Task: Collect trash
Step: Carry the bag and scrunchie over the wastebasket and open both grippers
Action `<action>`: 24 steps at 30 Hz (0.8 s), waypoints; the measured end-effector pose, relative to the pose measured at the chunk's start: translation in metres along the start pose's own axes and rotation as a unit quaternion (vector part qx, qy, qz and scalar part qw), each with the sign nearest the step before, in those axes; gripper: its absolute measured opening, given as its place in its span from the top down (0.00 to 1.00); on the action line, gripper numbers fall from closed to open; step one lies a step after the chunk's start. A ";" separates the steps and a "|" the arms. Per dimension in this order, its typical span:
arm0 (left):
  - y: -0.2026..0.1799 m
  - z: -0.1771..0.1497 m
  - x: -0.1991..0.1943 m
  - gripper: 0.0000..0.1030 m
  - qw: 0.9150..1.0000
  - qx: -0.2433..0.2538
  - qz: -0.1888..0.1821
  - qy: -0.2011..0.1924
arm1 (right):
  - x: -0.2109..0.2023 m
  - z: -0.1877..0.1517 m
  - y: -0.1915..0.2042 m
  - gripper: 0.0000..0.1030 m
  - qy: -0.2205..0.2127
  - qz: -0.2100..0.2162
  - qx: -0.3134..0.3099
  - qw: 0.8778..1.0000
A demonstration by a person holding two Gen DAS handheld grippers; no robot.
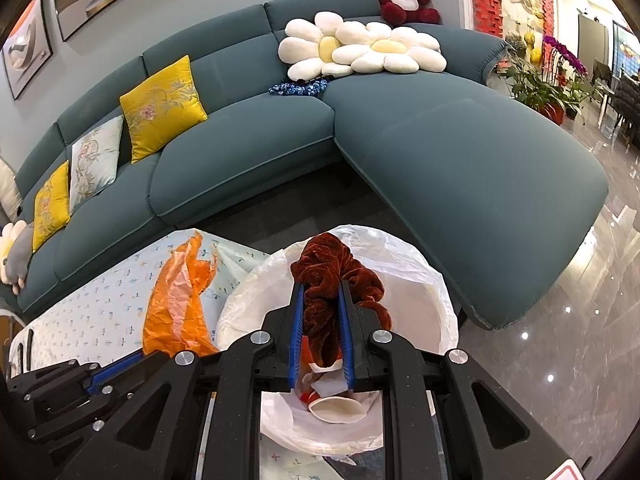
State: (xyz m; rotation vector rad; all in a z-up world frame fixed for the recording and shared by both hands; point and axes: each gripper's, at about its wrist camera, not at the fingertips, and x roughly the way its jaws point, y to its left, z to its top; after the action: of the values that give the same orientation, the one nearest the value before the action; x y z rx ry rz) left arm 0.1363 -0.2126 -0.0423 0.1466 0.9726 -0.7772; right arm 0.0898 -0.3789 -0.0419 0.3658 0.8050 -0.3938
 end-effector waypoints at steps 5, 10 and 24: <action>-0.003 0.002 0.009 0.93 1.000 0.002 -0.003 0.004 | 0.004 -0.002 -0.005 0.85 0.004 -0.001 0.003 1.000; -0.007 0.002 0.017 0.90 1.000 0.008 -0.010 0.004 | 0.009 -0.004 -0.008 0.85 0.008 -0.003 0.003 1.000; 0.008 -0.008 -0.003 0.46 0.999 -0.004 0.049 -0.009 | -0.003 -0.014 -0.006 0.65 0.014 -0.008 -0.005 1.000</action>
State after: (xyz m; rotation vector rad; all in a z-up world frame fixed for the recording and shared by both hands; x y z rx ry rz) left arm 0.1350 -0.2020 -0.0462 0.1782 0.9440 -0.6832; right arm 0.0764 -0.3773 -0.0493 0.3563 0.8376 -0.3992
